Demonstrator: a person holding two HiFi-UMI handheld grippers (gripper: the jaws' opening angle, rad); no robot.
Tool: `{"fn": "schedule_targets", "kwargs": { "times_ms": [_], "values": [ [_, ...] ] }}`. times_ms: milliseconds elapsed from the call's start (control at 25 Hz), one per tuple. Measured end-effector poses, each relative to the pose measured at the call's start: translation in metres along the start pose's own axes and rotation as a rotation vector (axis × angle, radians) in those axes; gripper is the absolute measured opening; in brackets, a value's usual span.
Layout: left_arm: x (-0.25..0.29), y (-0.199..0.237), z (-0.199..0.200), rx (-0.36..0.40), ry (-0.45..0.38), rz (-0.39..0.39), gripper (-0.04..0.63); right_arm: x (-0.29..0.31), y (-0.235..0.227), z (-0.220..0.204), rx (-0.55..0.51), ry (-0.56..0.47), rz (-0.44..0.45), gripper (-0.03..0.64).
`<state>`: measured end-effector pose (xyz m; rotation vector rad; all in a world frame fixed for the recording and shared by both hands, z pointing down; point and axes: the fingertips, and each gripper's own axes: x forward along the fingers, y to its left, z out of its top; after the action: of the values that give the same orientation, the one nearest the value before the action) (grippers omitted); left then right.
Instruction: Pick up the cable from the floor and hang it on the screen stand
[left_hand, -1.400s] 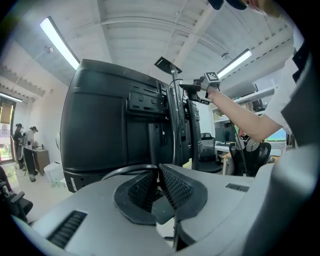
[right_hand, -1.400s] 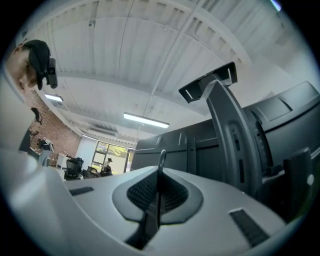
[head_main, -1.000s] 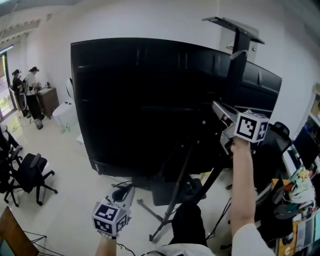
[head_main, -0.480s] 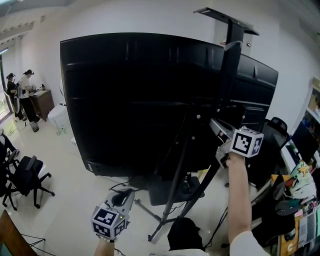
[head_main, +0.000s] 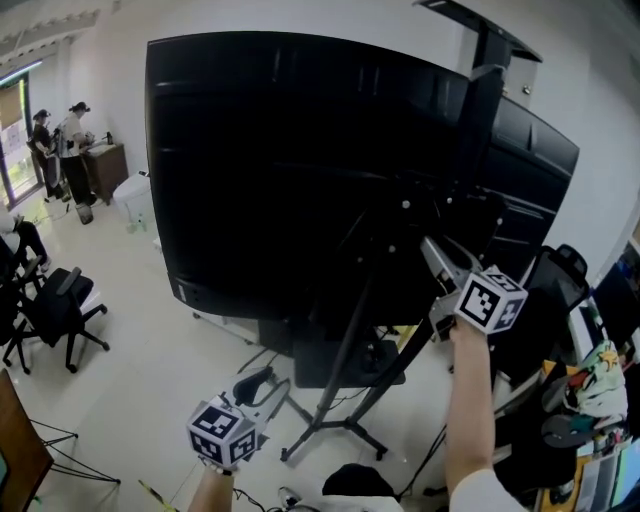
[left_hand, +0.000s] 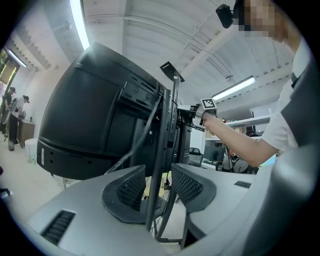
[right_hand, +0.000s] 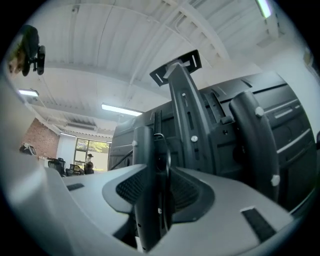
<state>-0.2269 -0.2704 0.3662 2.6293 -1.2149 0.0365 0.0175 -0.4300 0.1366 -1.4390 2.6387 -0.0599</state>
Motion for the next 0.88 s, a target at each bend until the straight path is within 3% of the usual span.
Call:
{"fn": "schedule_targets", "kwargs": {
  "times_ms": [80, 200, 240, 320, 360, 440, 640, 880],
  "values": [
    [0.002, -0.012, -0.017, -0.029, 0.013, 0.006, 0.161, -0.02, -0.008, -0.006, 0.01, -0.025, -0.019, 0.213],
    [0.005, -0.032, -0.047, -0.07, 0.048, 0.023, 0.161, -0.062, -0.021, -0.024, 0.047, -0.062, -0.039, 0.21],
    [0.008, -0.038, -0.055, -0.084, 0.055, 0.027, 0.145, -0.076, -0.025, -0.032, 0.061, -0.076, -0.027, 0.165],
    [0.016, -0.053, -0.069, -0.102, 0.062, 0.039, 0.048, -0.109, -0.034, -0.054, 0.089, -0.089, -0.004, 0.161],
    [0.02, -0.062, -0.078, -0.11, 0.065, 0.051, 0.019, -0.128, -0.039, -0.069, 0.095, -0.077, -0.003, 0.11],
    [0.023, -0.08, -0.095, -0.138, 0.068, 0.081, 0.002, -0.167, -0.046, -0.105, 0.105, -0.02, -0.008, 0.008],
    [0.035, -0.126, -0.127, -0.197, 0.056, 0.147, 0.002, -0.257, -0.063, -0.192, 0.191, 0.129, -0.009, 0.006],
    [0.03, -0.188, -0.186, -0.228, 0.111, 0.239, 0.002, -0.36, -0.073, -0.294, 0.289, 0.312, -0.023, 0.006]
  ]
}}
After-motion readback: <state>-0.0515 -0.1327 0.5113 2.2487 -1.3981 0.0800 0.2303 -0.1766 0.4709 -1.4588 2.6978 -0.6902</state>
